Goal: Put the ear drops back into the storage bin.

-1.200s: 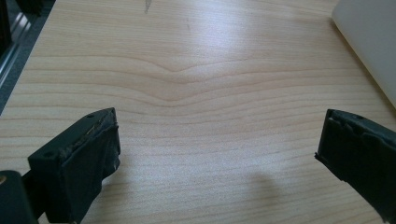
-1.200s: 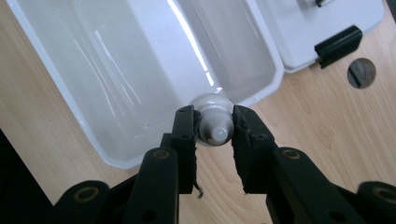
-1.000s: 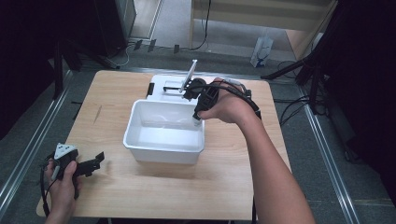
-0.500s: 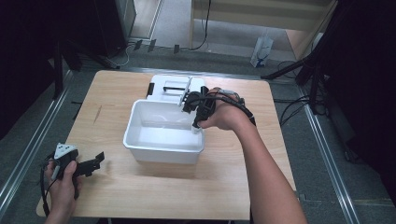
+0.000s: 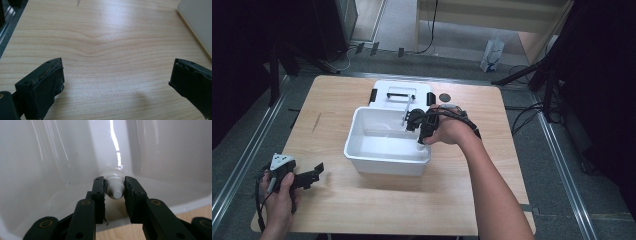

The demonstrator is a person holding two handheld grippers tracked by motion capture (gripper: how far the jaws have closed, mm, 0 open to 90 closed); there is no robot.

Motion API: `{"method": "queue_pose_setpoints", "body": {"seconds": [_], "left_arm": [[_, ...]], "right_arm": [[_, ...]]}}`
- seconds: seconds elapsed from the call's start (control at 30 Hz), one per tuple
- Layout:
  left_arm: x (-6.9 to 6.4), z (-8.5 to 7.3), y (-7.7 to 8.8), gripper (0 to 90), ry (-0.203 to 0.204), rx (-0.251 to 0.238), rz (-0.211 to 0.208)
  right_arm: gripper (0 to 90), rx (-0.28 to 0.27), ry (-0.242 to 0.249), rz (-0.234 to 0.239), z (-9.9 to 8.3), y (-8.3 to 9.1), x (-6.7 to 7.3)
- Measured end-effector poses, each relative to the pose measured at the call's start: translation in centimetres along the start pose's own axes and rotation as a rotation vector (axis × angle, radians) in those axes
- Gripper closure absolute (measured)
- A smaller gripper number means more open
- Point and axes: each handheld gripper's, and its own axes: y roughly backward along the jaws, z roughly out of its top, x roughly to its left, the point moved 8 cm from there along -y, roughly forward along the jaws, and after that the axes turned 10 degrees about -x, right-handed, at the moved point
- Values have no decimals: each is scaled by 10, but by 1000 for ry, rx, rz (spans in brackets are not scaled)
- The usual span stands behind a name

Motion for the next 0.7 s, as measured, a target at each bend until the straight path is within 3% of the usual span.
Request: {"method": "queue_pose_setpoints", "body": {"seconds": [0.33,0.7], "left_arm": [[0,0,0,1,-2,0,-1],[-1,0,0,1,-4,0,-1]], "right_arm": [[721,73,12,11,-4,-27,4],[719,87,-9,4,-5,-31,4]]}}
